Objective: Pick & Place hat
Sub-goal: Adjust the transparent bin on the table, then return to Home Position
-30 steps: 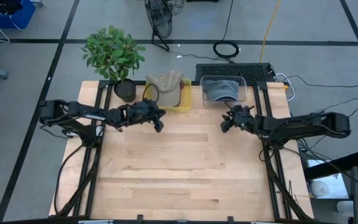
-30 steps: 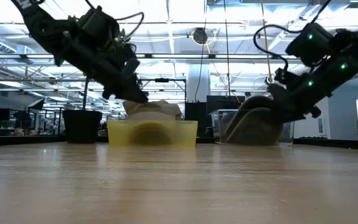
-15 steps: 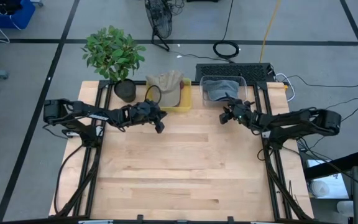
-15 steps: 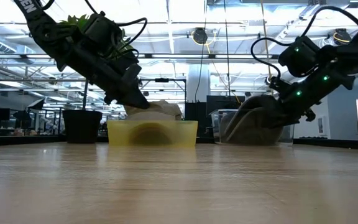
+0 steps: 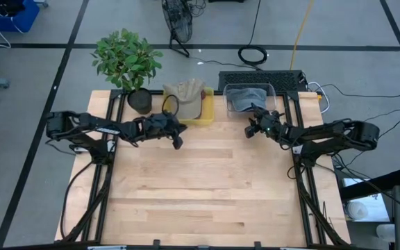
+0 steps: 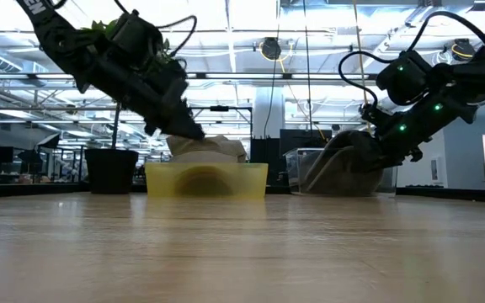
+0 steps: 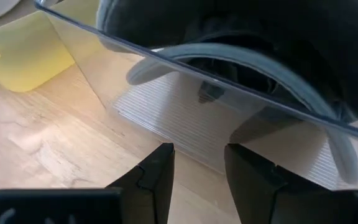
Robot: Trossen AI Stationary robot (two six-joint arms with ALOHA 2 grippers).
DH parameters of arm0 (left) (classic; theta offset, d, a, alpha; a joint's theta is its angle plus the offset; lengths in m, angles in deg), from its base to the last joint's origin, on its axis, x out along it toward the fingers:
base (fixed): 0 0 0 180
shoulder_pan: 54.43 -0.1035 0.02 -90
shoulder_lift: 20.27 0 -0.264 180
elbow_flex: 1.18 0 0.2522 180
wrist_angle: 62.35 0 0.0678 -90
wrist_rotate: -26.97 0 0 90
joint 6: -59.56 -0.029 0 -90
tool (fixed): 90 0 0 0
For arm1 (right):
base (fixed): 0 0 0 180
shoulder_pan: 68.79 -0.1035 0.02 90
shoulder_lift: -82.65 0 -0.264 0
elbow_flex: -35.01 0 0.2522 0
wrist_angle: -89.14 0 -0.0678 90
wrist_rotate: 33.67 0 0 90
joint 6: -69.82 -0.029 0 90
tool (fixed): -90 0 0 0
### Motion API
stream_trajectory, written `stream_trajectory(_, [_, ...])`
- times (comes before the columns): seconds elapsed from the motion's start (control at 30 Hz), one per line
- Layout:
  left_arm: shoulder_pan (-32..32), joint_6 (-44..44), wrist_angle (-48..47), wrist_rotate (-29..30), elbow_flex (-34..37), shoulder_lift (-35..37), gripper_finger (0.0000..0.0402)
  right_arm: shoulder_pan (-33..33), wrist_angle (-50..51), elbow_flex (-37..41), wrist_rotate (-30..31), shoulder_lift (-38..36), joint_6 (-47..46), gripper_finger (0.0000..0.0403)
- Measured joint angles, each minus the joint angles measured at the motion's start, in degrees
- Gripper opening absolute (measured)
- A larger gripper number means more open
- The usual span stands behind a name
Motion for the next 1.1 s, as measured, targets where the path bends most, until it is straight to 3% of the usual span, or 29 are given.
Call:
stream_trajectory(0.23, [0.4,0.0,-2.5,-3.8,0.0,7.8,0.0042,-1.6,0.2,0.0,-10.0,-2.7,-2.9,0.0128])
stream_trajectory(0.5, [3.4,0.8,-8.3,-2.8,0.0,13.8,0.0042,-9.4,-4.7,0.0,-10.4,-3.7,-7.5,0.0128])
stream_trajectory(0.67, [4.2,1.7,-8.5,-0.6,0.0,7.5,0.0042,-13.3,-8.9,0.0,-9.1,-2.4,-6.9,0.0128])
stream_trajectory(0.87, [3.8,-0.3,2.1,-0.9,-0.3,-4.3,0.0042,-15.1,-10.3,0.0,-5.8,-1.8,-1.6,0.0128])
stream_trajectory(1.1, [1.6,-2.0,3.7,1.8,-6.6,-13.8,0.0042,-15.3,-9.0,0.1,-6.7,-1.8,-1.6,0.0128])
